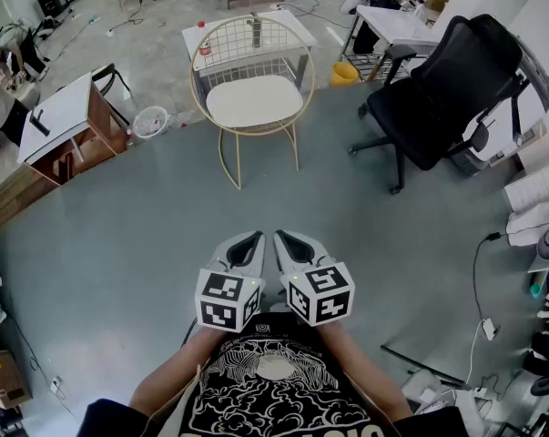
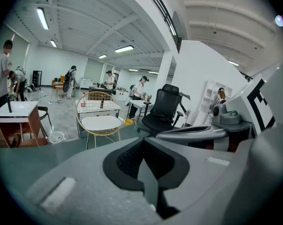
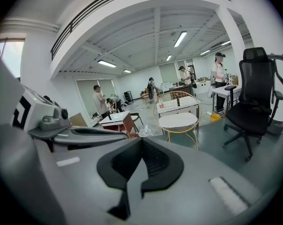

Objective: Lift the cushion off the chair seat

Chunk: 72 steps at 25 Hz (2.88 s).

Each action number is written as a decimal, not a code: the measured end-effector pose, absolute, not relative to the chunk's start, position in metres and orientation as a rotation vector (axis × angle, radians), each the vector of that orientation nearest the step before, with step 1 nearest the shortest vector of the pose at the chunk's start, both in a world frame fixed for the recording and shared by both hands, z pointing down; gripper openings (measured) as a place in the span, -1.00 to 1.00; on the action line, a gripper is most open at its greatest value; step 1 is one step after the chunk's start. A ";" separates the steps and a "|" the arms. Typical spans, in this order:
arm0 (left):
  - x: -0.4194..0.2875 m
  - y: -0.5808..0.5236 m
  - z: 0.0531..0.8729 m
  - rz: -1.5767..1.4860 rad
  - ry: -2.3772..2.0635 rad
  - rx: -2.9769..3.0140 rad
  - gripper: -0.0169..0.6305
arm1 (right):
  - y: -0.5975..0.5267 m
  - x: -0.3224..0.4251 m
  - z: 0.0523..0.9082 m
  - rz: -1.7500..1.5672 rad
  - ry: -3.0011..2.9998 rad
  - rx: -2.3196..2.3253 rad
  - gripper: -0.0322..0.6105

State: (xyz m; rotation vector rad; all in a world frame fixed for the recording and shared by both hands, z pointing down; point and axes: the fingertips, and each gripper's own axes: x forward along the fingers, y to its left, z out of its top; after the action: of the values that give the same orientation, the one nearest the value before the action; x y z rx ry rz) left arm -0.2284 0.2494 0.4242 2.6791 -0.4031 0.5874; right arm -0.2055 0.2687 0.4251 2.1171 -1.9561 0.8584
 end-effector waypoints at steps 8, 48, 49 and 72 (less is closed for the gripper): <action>-0.224 0.249 0.432 0.587 -0.361 2.647 -0.96 | 0.268 -0.202 0.433 0.898 -1.920 2.134 -0.91; 0.002 0.219 0.440 0.662 -0.655 2.577 -0.96 | 0.234 0.015 0.445 0.975 -2.201 1.879 -0.91; 0.005 0.218 0.440 0.663 -0.652 2.576 -0.96 | 0.234 0.019 0.445 0.971 -2.198 1.884 -0.91; 0.052 0.106 0.454 0.595 -0.639 2.508 -0.96 | 0.133 0.067 0.457 0.958 -2.112 1.857 -0.91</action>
State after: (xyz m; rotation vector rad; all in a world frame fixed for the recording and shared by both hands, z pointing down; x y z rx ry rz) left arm 0.0516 0.1059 0.4537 2.5082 -0.6393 0.5948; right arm 0.0673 0.1332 0.4566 1.8571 -2.1123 0.9581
